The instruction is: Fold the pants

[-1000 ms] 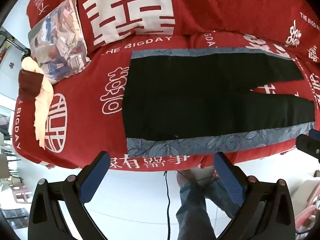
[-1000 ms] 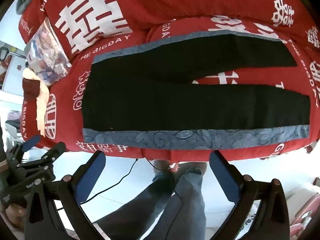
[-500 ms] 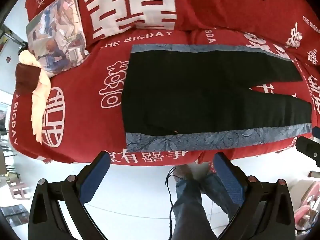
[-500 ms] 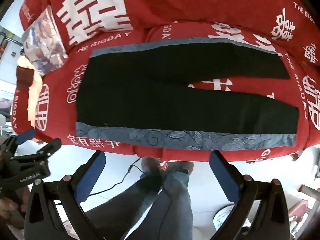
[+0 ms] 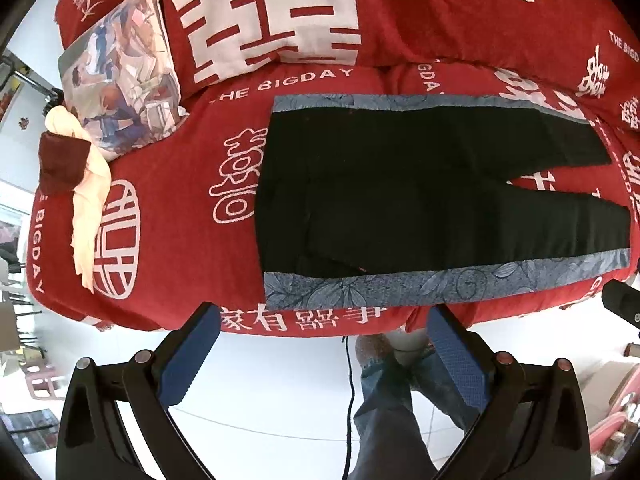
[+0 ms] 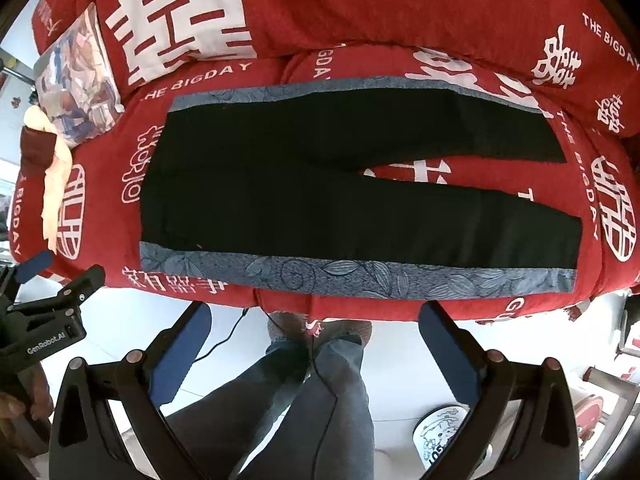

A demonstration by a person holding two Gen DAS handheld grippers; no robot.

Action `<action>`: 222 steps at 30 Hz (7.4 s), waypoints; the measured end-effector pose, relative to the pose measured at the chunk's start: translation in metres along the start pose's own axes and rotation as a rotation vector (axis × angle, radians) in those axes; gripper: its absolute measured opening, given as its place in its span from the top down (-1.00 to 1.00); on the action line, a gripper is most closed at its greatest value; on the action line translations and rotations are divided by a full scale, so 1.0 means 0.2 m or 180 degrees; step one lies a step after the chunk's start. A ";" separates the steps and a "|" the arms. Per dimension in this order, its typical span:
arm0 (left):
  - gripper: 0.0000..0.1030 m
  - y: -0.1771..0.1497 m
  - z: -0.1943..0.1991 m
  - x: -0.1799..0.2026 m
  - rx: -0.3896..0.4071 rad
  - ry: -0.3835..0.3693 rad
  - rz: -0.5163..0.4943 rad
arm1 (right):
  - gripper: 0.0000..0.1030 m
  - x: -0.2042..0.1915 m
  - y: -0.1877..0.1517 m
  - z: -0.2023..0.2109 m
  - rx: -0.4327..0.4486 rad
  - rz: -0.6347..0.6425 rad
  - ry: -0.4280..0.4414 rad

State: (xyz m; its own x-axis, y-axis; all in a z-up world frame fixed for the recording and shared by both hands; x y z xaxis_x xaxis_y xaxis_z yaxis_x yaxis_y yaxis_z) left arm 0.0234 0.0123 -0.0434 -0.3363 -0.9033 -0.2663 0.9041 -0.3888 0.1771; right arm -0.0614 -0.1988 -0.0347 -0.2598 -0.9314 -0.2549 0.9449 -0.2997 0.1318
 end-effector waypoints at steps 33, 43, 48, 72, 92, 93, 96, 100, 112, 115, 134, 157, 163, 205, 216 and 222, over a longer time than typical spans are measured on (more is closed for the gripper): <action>-1.00 -0.01 -0.03 0.00 0.0058 0.0056 -0.0001 | -1.00 -0.01 0.00 -0.01 0.0014 0.0155 -0.0180; -1.00 -0.03 -0.23 0.03 -0.0114 -0.0205 0.0211 | -1.00 0.10 -0.01 -0.26 -0.0053 -0.0014 -0.0192; -1.00 0.00 -0.42 0.11 -0.0133 -0.0313 0.0253 | -1.00 0.13 0.01 -0.46 -0.0058 -0.0027 -0.0126; -1.00 -0.01 -0.76 0.17 -0.0278 -0.0434 0.0415 | -1.00 0.28 0.02 -0.82 -0.0192 -0.0226 0.0079; -1.00 -0.02 -0.78 0.17 -0.0262 -0.0467 0.0411 | -1.00 0.32 0.01 -0.83 -0.0188 -0.0308 0.0150; -1.00 -0.02 -0.78 0.17 -0.0264 -0.0469 0.0410 | -1.00 0.32 0.02 -0.83 -0.0190 -0.0306 0.0157; -1.00 -0.02 -0.78 0.17 -0.0256 -0.0501 0.0425 | -1.00 0.33 0.02 -0.83 -0.0179 -0.0327 0.0217; -1.00 -0.02 -0.79 0.14 -0.0295 -0.0842 0.0578 | -1.00 0.33 0.04 -0.82 -0.0074 -0.0586 0.0854; -1.00 -0.22 -0.96 -0.03 -0.0560 -0.2036 0.1396 | -0.33 0.09 -0.21 -1.19 -0.0601 -0.1356 0.2836; -1.00 -0.30 -0.97 -0.02 -0.0570 -0.2131 0.1346 | -0.33 0.09 -0.28 -1.30 -0.0651 -0.1424 0.2801; 0.24 -0.21 -1.13 0.00 -0.0666 -0.2005 0.1676 | -0.33 0.30 -0.14 -1.15 -0.0018 -0.1792 0.3004; -0.63 0.95 -0.87 -0.16 0.0506 -0.1151 0.1556 | 0.83 0.38 1.20 -0.97 -0.0193 -0.0892 0.2708; -0.76 1.18 -1.20 -0.11 0.0258 -0.0559 0.1653 | 0.82 0.48 1.41 -1.36 -0.0592 -0.1242 0.2773; -0.75 0.52 -0.61 1.87 -0.0485 -0.1985 -0.0673 | -0.25 2.04 -0.65 -0.86 0.0143 -0.2777 0.1841; 0.26 0.72 -0.41 1.94 -0.0481 -0.2187 -0.0459 | 0.70 2.27 -0.20 -0.33 0.0739 -0.2402 0.2558; 0.26 1.15 -0.30 2.01 0.0034 -0.2054 -0.0164 | 0.70 2.51 0.42 -0.15 0.0981 -0.1891 0.2547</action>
State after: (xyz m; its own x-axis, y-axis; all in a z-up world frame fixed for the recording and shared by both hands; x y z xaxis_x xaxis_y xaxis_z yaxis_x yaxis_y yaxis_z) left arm 0.1127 -0.4294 -0.1667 -0.4729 -0.8096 0.3478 0.8811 -0.4332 0.1896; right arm -0.1063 -0.6859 -0.1803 -0.3521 -0.2414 -0.9043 0.5871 -0.8094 -0.0125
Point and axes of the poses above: each gripper's, at about its wrist camera, not at the fingertips, and z roughly against the way its jaws point, x to its right, y to its top, the point moved 5 cm from there along -z, roughly the way its jaws point, and after that the axes turned 8 degrees about y, right-handed, at the moved point
